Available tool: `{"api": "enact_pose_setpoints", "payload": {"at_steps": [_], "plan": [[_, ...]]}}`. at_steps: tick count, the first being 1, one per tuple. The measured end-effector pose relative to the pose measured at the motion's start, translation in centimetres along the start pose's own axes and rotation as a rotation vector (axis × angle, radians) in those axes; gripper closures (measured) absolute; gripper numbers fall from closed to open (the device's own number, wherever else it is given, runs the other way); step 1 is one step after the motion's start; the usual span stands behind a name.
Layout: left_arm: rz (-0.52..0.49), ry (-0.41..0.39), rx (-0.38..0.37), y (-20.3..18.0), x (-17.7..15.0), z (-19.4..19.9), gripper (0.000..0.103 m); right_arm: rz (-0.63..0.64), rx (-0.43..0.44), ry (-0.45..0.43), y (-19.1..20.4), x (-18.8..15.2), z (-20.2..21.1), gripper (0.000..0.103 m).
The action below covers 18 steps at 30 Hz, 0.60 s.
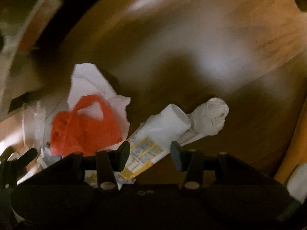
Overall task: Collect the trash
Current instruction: 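Move both tools back down to the remaining trash under the bed, then grasp the red plastic bag with left tool while right tool grasps white tube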
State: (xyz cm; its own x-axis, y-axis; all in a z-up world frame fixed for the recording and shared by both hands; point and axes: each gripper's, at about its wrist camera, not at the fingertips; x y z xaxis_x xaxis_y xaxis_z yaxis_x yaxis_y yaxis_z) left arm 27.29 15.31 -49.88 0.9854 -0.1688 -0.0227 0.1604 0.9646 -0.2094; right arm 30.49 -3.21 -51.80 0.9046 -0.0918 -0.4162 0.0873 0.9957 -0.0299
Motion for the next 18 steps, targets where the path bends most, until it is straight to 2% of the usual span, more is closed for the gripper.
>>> {"api": "enact_pose_setpoints", "payload": {"at_steps": [2, 4, 8, 10, 13, 18], "plan": [[-0.04, -0.001, 0.01, -0.2, -0.1, -0.8, 0.005, -0.055, -0.014, 0.017, -0.2, 0.4, -0.9, 0.053], [-0.083, 0.002, 0.016, -0.5, -0.1, -1.6, 0.009, -0.123, 0.009, 0.034, -0.7, 0.7, -1.3, 0.05], [-0.14, 0.018, 0.03, -0.9, 0.0, -3.1, 0.014, -0.135, 0.002, 0.062, -0.2, 1.0, -1.5, 0.049], [-0.172, 0.028, 0.036, -1.0, 0.2, -3.8, 0.023, -0.173, 0.012, 0.088, -0.4, 1.0, -1.3, 0.05], [-0.23, 0.021, 0.045, -1.4, 0.1, -4.3, 0.023, -0.199, 0.013, 0.082, -0.8, 0.8, -0.7, 0.05], [-0.239, 0.014, 0.037, -1.4, -0.1, -4.4, 0.024, -0.23, 0.002, 0.063, -0.8, 0.9, -1.2, 0.051]]}}
Point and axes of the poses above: each gripper's, at about its wrist camera, not at the fingertips, and z roughly against the way its jaws point, y to its left, x to its top, and after that the axes turned 14 degrees about -x, right-handed
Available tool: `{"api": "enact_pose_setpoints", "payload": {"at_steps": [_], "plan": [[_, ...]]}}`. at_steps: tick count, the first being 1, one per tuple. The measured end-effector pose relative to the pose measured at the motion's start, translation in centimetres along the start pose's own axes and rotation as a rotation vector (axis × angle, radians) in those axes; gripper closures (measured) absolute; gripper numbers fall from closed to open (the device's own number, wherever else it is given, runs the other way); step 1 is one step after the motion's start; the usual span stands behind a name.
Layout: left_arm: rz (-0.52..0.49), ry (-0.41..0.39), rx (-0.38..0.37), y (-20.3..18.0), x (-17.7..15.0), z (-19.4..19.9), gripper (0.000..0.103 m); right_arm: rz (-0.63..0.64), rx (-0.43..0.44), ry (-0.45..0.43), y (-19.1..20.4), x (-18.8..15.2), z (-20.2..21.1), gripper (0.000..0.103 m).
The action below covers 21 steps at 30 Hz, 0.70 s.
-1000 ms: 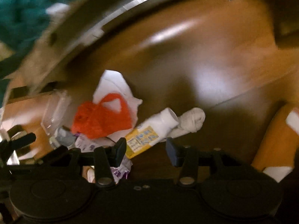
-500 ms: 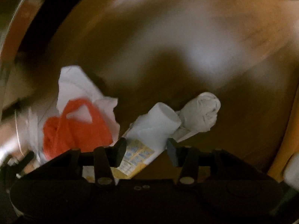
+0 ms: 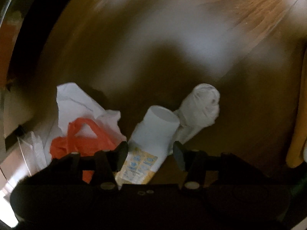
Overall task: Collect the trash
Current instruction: 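Grasp the red plastic bag with left tool while right tool grasps white tube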
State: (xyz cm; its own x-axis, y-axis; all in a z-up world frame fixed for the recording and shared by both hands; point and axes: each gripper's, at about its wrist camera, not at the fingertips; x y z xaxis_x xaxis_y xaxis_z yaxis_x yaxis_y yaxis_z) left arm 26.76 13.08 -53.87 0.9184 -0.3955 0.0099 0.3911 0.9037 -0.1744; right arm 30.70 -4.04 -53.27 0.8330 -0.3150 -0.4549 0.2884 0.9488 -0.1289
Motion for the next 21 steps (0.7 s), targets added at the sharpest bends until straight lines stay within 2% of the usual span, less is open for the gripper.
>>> {"api": "enact_pose_setpoints", "payload": {"at_steps": [5, 9, 11, 12, 15, 16, 18, 21], "plan": [[-0.021, -0.005, 0.009, -0.2, -0.1, -0.4, 0.027, 0.036, -0.062, -0.033, 1.5, 0.1, -0.8, 0.049], [-0.039, -0.011, 0.044, -0.3, 0.2, -1.0, 0.048, 0.123, -0.1, -0.077, 2.4, -0.2, -0.6, 0.051], [-0.027, -0.022, 0.048, 0.0, 0.4, -1.0, 0.061, 0.159, -0.11, -0.095, 2.7, -0.5, -0.5, 0.051], [-0.02, -0.026, 0.055, 0.1, 0.5, -1.0, 0.071, 0.18, -0.122, -0.106, 2.8, -0.6, -0.3, 0.051], [0.052, -0.048, 0.031, 1.3, 0.8, -0.4, 0.077, 0.226, -0.125, -0.138, 3.0, -1.0, 0.4, 0.052], [0.096, -0.057, 0.006, 2.0, 0.9, 0.0, 0.082, 0.237, -0.12, -0.143, 3.0, -1.2, 0.7, 0.052], [0.149, -0.068, -0.036, 2.9, 0.8, 0.6, 0.099, 0.267, -0.107, -0.161, 2.8, -1.7, 1.5, 0.052], [0.224, -0.077, -0.083, 4.3, 0.7, 1.9, 0.099, 0.304, -0.087, -0.206, 2.8, -2.8, 3.2, 0.053]]}}
Point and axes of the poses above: each gripper's, at about its wrist camera, not at the fingertips, and z roughly against the way its jaws point, y to its left, x to its top, and after that the axes turned 14 degrees about -x, right-handed
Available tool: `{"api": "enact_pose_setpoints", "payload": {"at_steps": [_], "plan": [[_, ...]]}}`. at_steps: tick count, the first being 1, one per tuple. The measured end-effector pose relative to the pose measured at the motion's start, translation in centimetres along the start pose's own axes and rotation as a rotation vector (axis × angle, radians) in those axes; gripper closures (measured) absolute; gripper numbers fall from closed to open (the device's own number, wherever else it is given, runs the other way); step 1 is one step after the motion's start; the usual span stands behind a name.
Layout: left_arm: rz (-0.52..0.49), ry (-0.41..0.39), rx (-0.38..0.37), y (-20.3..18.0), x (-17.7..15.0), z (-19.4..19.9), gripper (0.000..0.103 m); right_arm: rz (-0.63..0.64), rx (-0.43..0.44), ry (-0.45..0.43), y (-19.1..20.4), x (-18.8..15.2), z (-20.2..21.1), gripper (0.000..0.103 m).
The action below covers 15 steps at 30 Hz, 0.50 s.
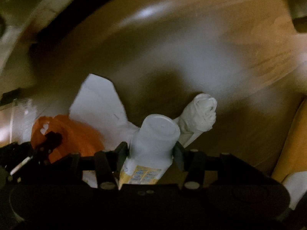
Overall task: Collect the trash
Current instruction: 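Grasp the red plastic bag with left tool while right tool grasps white tube, then carry the red bag and white tube up to the teal wastebasket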
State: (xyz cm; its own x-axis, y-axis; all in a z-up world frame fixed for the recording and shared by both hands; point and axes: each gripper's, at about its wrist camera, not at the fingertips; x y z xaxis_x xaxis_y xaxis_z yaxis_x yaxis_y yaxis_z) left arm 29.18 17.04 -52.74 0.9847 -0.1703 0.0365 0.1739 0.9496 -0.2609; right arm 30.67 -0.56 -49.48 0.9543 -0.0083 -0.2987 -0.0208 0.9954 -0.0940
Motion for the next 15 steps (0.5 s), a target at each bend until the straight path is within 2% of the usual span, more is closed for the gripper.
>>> {"api": "enact_pose_setpoints", "payload": {"at_steps": [4, 9, 15], "plan": [[0.056, -0.008, -0.029, 0.8, 0.2, 2.3, 0.099, 0.036, 0.012, -0.085, -0.9, -0.7, 3.6, 0.054], [0.049, -0.047, -0.041, 0.0, 0.1, 6.8, 0.099, 0.08, 0.031, -0.208, -3.2, -2.6, 9.1, 0.054], [-0.033, -0.082, -0.01, -3.1, -0.5, 13.3, 0.1, 0.165, 0.048, -0.371, -5.7, -5.1, 16.9, 0.054]]}}
Point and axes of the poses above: each gripper's, at about its wrist camera, not at the fingertips, and z roughly against the way its jaws point, y to its left, x to its top, and after that the axes turned 14 degrees about -x, right-handed
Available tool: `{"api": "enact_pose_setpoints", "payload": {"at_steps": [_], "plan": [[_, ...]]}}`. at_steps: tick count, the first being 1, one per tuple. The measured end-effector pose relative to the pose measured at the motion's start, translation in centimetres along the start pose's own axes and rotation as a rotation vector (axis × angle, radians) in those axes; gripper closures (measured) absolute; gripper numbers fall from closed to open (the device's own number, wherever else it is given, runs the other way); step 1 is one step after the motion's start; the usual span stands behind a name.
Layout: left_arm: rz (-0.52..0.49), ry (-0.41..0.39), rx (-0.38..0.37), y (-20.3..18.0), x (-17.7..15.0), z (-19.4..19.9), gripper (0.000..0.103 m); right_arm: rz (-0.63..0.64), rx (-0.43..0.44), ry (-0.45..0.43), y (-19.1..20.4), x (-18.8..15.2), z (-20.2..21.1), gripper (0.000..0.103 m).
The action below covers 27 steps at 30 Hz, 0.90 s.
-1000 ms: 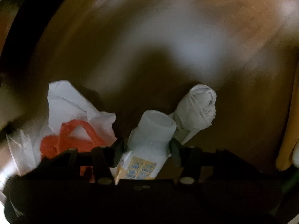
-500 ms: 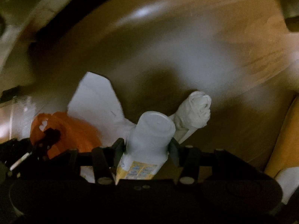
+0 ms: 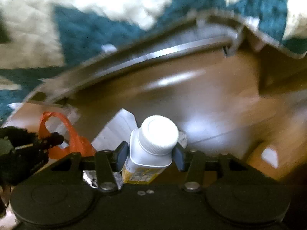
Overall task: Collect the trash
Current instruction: 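Carry the red bag and white tube up to the teal wastebasket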
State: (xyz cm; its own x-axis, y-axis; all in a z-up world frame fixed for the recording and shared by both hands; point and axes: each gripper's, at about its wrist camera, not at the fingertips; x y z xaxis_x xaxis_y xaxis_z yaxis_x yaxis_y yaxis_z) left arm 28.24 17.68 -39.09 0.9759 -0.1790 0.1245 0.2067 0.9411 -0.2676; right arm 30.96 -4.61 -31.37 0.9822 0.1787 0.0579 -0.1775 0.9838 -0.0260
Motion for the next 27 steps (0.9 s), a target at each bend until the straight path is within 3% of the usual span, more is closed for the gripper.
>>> {"api": "enact_pose_setpoints", "payload": {"at_steps": [5, 13, 27], "plan": [[-0.013, -0.096, 0.027, -3.0, 0.7, 7.2, 0.1, 0.081, 0.013, -0.14, -1.0, -0.8, 8.0, 0.054], [-0.004, -0.306, 0.053, -9.3, 2.6, 19.8, 0.1, 0.221, 0.032, -0.403, -6.1, -3.8, 22.9, 0.054], [-0.268, -0.721, 0.106, -29.7, 6.9, 40.7, 0.099, 0.286, -0.121, -0.83, -17.6, -9.0, 44.3, 0.054]]}}
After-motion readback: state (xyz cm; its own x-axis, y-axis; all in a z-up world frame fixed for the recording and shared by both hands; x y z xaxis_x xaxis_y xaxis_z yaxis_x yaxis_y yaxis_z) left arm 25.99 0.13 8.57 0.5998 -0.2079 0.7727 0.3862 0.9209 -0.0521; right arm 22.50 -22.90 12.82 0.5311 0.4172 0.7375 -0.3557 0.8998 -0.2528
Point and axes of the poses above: each gripper's, at about its wrist camera, not at the fingertips, and z roughly against the way its jaws point, y to its left, x to its top, and after that the axes turned 14 degrees about -x, right-handed
